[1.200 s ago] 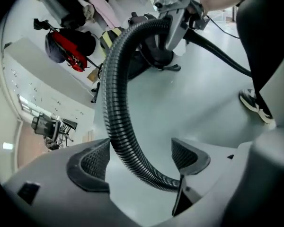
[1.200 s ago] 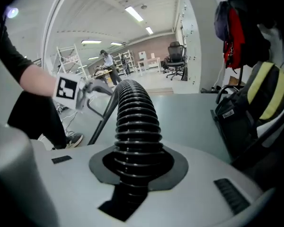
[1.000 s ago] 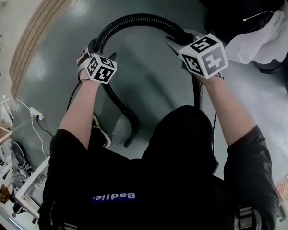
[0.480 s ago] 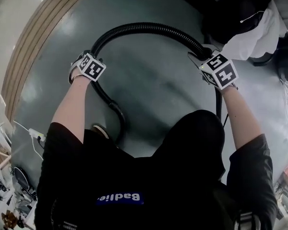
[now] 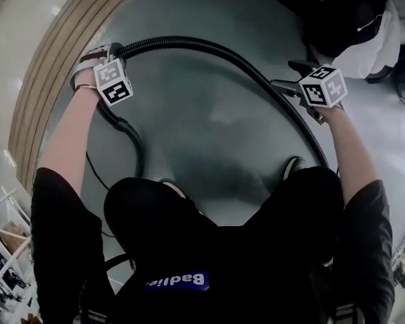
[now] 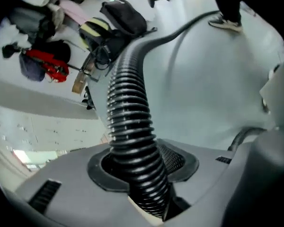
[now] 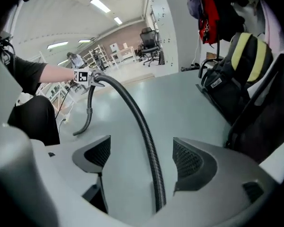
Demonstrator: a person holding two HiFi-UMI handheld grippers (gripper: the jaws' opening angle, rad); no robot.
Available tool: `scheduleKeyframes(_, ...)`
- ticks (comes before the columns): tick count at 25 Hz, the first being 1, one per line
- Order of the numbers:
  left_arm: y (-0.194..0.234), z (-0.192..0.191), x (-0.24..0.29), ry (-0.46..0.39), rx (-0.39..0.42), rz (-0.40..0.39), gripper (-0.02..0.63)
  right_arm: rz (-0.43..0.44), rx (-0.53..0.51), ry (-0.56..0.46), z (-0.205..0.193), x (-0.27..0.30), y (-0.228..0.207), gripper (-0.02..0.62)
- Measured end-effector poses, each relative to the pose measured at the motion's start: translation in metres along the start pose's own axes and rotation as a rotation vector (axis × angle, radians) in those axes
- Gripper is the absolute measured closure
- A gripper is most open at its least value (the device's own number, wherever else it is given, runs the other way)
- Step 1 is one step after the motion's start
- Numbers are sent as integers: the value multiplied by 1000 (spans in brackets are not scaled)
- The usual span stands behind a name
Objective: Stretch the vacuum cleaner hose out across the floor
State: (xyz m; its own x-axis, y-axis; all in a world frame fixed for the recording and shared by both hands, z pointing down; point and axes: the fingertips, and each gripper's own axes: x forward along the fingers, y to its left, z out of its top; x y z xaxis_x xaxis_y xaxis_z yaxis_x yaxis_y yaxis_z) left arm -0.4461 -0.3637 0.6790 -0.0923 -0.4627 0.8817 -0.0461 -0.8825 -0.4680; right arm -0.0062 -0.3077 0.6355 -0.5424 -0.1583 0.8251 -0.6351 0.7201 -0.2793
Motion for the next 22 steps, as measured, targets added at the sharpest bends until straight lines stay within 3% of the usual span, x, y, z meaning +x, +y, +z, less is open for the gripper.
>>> scheduleKeyframes(2,14,-10,6,48,153,18,417,-21,33,-48,9,-18,10,182)
scheduleKeyframes(6,51,-36,31,103,410,103,419,-118,151,-182,12,-71,20,181)
scheduleKeyframes(9,62,-57,55,105,555,139,419,-234,247,-255,-8,-115,28,181)
scheduleKeyframes(11,56,-64,76,96,609,126,419,-320,301,-281,-28,-146,39,181)
scheduleKeyframes(16,4,-78,141,112,602,25,391,-463,408,-224,-112,-198,87,181)
scheduleKeyframes(18,-14,-76,158,133,575,-27,290,-495,432,-197,-143,-217,101,181)
scheduleKeyframes(20,-29,-69,158,135,474,-103,190,-502,434,-186,-159,-228,106,180)
scheduleKeyframes(22,-42,-54,144,99,351,-170,138,-480,436,-212,-161,-229,106,181)
